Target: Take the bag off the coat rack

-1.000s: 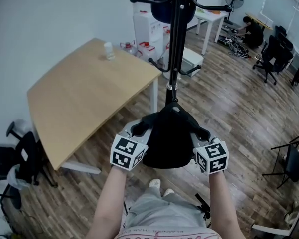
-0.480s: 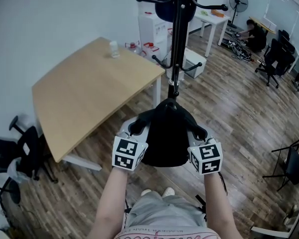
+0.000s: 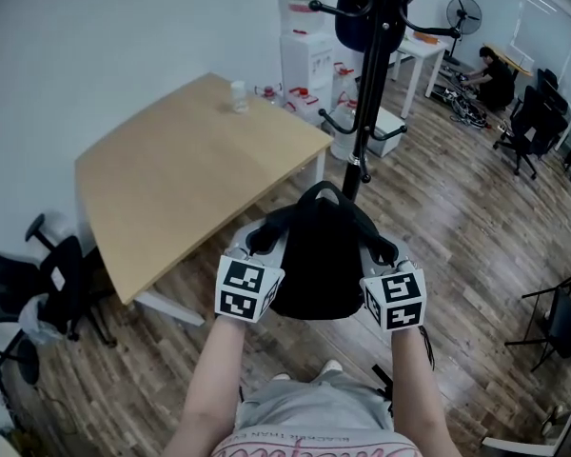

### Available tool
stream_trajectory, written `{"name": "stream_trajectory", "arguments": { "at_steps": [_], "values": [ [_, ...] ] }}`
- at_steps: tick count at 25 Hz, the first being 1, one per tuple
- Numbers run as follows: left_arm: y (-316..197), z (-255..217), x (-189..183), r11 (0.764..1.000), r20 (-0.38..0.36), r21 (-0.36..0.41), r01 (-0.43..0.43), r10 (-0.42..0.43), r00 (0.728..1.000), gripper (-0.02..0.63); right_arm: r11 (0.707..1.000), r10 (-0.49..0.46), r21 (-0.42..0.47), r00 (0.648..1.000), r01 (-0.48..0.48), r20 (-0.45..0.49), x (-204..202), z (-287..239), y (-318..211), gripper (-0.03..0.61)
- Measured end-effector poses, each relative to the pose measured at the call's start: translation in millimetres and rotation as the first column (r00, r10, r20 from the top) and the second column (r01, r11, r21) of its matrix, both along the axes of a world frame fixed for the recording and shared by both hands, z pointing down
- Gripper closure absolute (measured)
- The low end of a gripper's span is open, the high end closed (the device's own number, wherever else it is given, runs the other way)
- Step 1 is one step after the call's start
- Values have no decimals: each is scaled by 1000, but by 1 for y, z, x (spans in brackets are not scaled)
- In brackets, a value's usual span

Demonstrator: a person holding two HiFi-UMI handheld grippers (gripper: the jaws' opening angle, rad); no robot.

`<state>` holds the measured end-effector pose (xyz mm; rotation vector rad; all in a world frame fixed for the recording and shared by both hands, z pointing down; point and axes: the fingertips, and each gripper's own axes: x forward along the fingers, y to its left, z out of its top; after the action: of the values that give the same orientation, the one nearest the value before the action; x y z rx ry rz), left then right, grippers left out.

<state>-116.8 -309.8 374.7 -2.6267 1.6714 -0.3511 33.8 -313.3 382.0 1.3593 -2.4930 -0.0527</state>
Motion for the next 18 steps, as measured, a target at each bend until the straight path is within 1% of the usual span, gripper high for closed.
{"name": "stream_trajectory", "arguments": {
  "at_steps": [7, 13, 18],
  "values": [
    [8, -15, -30, 999, 15, 27, 24, -24, 1000, 546, 1000, -30, 4, 999, 30, 23, -31, -7, 7, 537],
    [13, -25, -45, 997, 18, 58, 45, -46, 999, 546, 999, -50, 16, 998, 49, 32, -46, -17, 8, 537],
    [14, -38, -53, 994, 3, 90, 56, -57, 998, 546, 997, -65, 39, 997, 64, 35, -53, -31, 6, 537]
  ]
}}
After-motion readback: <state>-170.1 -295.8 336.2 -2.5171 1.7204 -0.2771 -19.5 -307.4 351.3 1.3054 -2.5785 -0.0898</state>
